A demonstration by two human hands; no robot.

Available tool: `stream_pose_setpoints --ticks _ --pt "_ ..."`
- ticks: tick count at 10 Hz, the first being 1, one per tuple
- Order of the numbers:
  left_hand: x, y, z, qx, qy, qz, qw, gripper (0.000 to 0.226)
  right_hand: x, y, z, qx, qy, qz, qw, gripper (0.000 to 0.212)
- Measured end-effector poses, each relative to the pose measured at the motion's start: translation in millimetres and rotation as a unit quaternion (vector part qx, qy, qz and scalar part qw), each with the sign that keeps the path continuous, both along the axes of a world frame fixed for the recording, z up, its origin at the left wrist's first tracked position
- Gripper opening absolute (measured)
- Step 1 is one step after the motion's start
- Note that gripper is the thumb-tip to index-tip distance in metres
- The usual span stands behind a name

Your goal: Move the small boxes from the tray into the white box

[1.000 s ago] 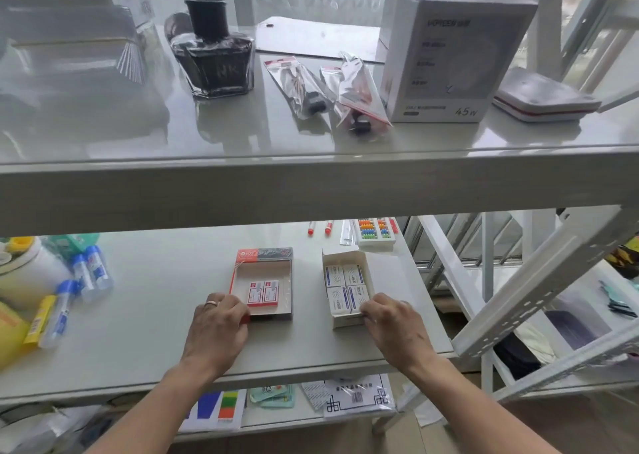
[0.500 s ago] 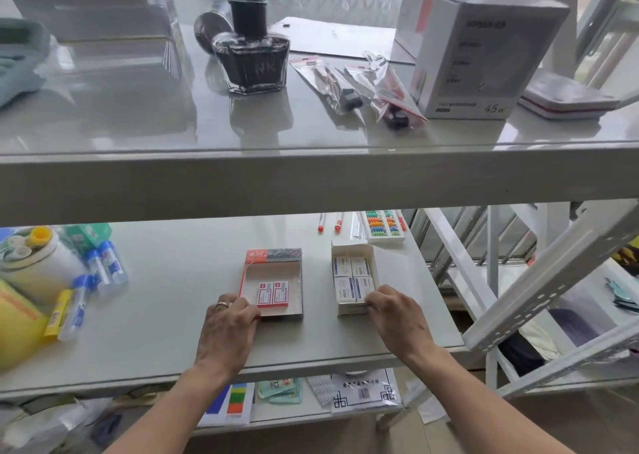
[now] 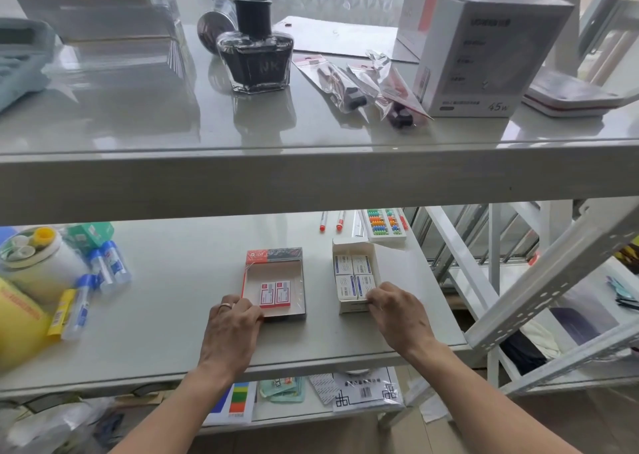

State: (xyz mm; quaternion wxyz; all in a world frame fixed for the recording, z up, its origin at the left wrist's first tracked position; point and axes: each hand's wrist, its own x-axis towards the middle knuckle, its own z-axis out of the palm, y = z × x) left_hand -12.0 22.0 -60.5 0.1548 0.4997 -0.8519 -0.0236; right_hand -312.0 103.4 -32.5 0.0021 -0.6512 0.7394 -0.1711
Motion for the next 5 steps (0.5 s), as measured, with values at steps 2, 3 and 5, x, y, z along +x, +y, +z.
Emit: stream_pose_setpoints --ticks 2,3,5 --pt "-0.2 0.6 0.4 0.0 -0.002 -0.001 1.0 0.01 -0.1 0.1 -1.7 0.007 0.0 0.003 1.0 0.008" --pt "0.1 0.4 0.3 0.002 0.001 0.003 1.0 0.011 -0.2 0.1 -0.7 0.011 0.004 0.006 1.0 0.007" --pt "1.8 4.0 1.1 -0.001 0.014 0.003 1.0 0.032 -4.1 5.3 -2.1 -0.019 0.0 0.008 1.0 0.025"
